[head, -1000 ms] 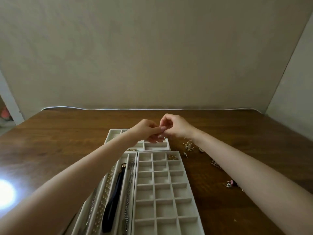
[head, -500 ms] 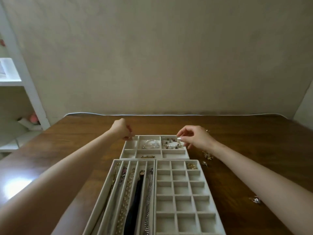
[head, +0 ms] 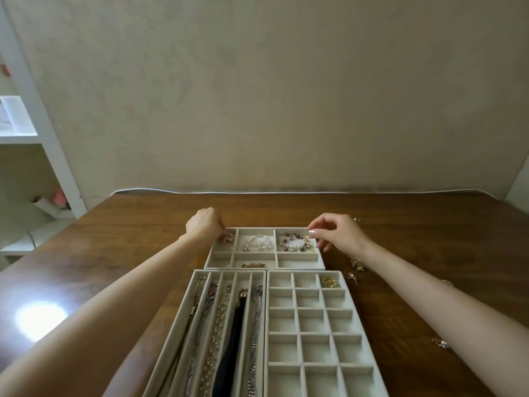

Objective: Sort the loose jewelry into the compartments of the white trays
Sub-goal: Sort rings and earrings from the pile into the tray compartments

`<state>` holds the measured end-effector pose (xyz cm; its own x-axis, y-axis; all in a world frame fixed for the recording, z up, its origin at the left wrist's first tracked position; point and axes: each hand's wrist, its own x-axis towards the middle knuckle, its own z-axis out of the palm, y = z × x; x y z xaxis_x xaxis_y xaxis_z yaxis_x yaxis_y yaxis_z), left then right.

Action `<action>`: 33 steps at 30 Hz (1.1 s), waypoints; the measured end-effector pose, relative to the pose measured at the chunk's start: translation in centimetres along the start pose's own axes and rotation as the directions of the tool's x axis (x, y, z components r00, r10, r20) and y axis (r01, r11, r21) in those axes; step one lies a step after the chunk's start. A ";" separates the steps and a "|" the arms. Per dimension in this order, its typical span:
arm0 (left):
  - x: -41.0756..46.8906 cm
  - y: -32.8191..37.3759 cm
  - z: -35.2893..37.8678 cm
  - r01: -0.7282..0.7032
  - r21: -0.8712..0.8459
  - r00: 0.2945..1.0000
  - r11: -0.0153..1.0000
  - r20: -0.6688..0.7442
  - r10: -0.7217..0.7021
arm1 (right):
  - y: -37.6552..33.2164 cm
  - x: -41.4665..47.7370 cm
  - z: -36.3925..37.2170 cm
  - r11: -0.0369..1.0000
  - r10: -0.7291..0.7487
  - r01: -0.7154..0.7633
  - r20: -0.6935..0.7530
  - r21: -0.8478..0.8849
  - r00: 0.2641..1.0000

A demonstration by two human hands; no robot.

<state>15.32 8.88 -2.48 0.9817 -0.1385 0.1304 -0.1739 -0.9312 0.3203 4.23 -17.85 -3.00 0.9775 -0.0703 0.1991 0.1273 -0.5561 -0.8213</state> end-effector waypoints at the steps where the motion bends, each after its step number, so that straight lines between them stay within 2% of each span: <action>1: -0.1 0.0 0.0 0.013 0.005 1.000 1.000 -0.005 -0.013 | 0.0 0.0 -0.1 1.000 0.002 -0.002 -0.001 -0.002 1.000; 6: -0.3 1.3 -0.2 -0.017 0.045 0.990 0.999 -0.137 0.023 | -0.2 -0.1 -0.4 1.000 0.011 -0.011 0.003 -0.022 1.000; 11: -2.6 6.3 -0.5 -0.226 0.011 0.950 0.974 -0.220 0.223 | -1.0 -0.9 -0.7 0.998 0.020 -0.020 0.004 -0.062 1.000; 15: -5.5 10.2 0.2 -0.429 -0.107 0.899 0.897 -0.146 0.412 | -0.9 -2.6 -2.0 0.990 0.034 -0.038 -0.029 -0.133 0.999; 18: -8.1 12.6 1.1 -0.588 -0.183 0.805 0.788 -0.038 0.592 | -0.2 -4.4 -4.5 0.980 0.043 -0.057 -0.079 -0.191 0.996; 21: -10.4 14.3 2.4 -0.648 -0.250 0.739 0.720 0.022 0.673 | 1.0 -6.3 -7.4 0.966 0.079 -0.109 -0.133 -0.235 0.988; 23: -11.0 15.3 3.4 -0.658 -0.269 0.722 0.703 0.042 0.691 | 1.9 -7.3 -9.2 0.956 0.110 -0.146 -0.153 -0.253 0.982; 28: -11.5 18.1 4.9 -0.628 -0.268 0.746 0.730 0.058 0.663 | 3.6 -9.5 -11.8 0.917 0.189 -0.217 -0.114 -0.334 0.975; 33: -10.6 19.8 6.2 -0.473 -0.282 0.865 0.835 0.034 0.501 | 4.8 -10.5 -12.6 0.841 0.238 -0.259 -0.106 -0.475 0.965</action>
<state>1.98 -10.16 -3.35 0.7641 -0.5983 0.2411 -0.6312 -0.6166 0.4706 -7.56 -30.20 -2.29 0.9561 -0.2882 0.0538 -0.2266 -0.8429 -0.4880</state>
